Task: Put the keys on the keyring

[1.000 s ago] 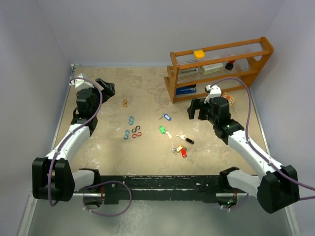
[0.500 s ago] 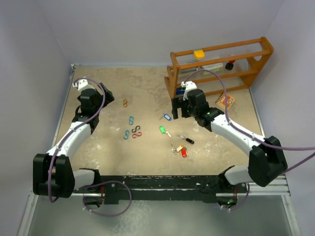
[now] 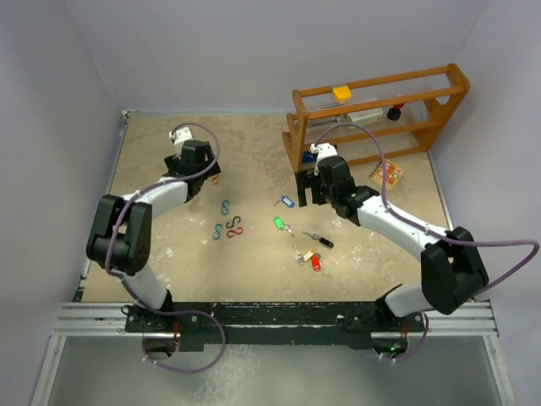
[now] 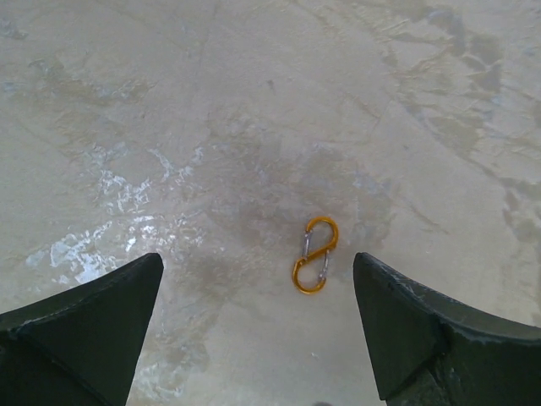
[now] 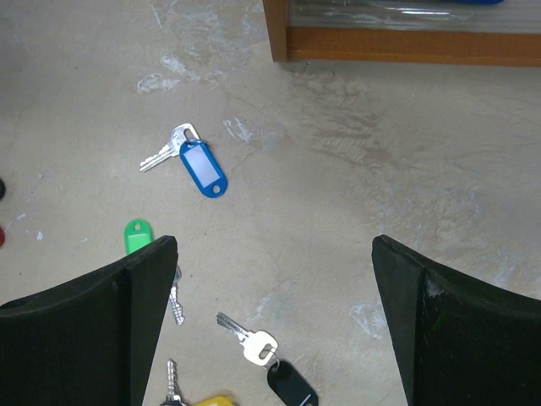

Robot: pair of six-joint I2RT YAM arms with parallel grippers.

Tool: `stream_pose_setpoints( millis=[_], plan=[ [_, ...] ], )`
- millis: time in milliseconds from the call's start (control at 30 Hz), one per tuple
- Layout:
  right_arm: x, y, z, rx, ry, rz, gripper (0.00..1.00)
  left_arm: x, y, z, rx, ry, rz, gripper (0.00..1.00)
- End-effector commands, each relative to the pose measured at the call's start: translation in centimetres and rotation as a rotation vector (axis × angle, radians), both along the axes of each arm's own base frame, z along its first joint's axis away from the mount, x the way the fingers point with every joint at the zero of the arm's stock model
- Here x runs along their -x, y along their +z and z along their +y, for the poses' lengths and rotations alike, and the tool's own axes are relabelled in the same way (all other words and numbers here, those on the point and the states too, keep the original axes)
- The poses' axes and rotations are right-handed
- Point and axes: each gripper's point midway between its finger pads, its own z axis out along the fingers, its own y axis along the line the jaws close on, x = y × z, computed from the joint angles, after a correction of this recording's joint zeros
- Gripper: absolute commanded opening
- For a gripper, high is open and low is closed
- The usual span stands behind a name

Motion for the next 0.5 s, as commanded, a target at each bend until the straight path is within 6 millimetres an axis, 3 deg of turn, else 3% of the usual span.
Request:
stream_pose_setpoints(
  millis=[0,167,467],
  plan=[
    [-0.6,2.3,0.3,-0.041,-0.014,-0.077,1.00,-2.4,1.0,0.7,-0.047,0.046,-0.036,0.91],
    [-0.7,2.9,0.5,-0.049,-0.011,-0.084,1.00,-3.3,-1.0,-0.5,-0.055,0.024,-0.013,0.82],
    [-0.7,2.2,0.4,-0.049,-0.022,-0.069,1.00,-4.0,-3.6,-2.8,-0.077,-0.047,0.026,0.81]
  ],
)
